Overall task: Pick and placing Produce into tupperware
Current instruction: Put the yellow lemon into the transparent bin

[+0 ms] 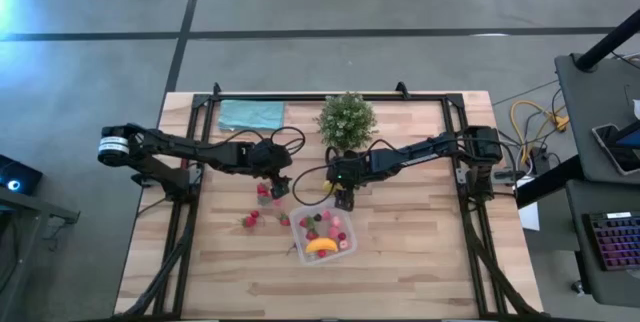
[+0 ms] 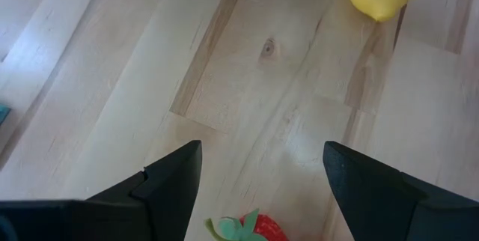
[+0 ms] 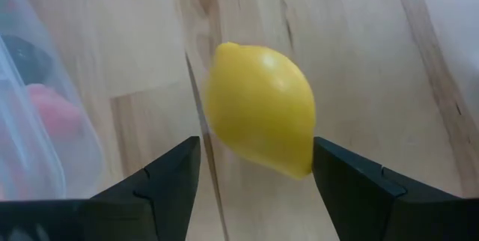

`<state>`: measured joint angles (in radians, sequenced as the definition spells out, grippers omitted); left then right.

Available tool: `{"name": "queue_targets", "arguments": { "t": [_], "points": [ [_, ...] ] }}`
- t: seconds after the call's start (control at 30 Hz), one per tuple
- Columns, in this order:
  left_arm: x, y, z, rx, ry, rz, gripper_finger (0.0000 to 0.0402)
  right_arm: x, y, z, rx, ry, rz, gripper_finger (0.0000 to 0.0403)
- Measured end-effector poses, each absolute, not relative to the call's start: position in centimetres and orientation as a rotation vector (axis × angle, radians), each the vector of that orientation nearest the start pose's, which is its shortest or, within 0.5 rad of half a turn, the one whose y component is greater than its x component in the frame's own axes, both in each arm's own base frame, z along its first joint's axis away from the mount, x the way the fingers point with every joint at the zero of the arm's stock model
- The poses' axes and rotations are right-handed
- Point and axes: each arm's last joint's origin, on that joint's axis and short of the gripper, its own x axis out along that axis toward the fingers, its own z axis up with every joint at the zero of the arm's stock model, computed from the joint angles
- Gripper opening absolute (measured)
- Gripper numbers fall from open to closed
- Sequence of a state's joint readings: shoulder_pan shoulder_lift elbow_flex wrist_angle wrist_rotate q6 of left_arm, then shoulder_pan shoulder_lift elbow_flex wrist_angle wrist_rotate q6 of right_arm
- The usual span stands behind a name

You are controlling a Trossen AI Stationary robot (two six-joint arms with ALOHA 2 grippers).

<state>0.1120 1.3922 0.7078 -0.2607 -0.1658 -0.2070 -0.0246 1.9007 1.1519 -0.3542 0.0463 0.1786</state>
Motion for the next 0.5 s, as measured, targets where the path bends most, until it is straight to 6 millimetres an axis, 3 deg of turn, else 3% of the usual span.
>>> {"name": "queue_targets", "arguments": {
  "t": [0.5],
  "points": [
    [25.54,3.35,17.69,-0.189,0.909,0.366,0.0264,36.96,-1.04,14.44,0.152,1.090,-0.163,0.0242]
  ]
}}
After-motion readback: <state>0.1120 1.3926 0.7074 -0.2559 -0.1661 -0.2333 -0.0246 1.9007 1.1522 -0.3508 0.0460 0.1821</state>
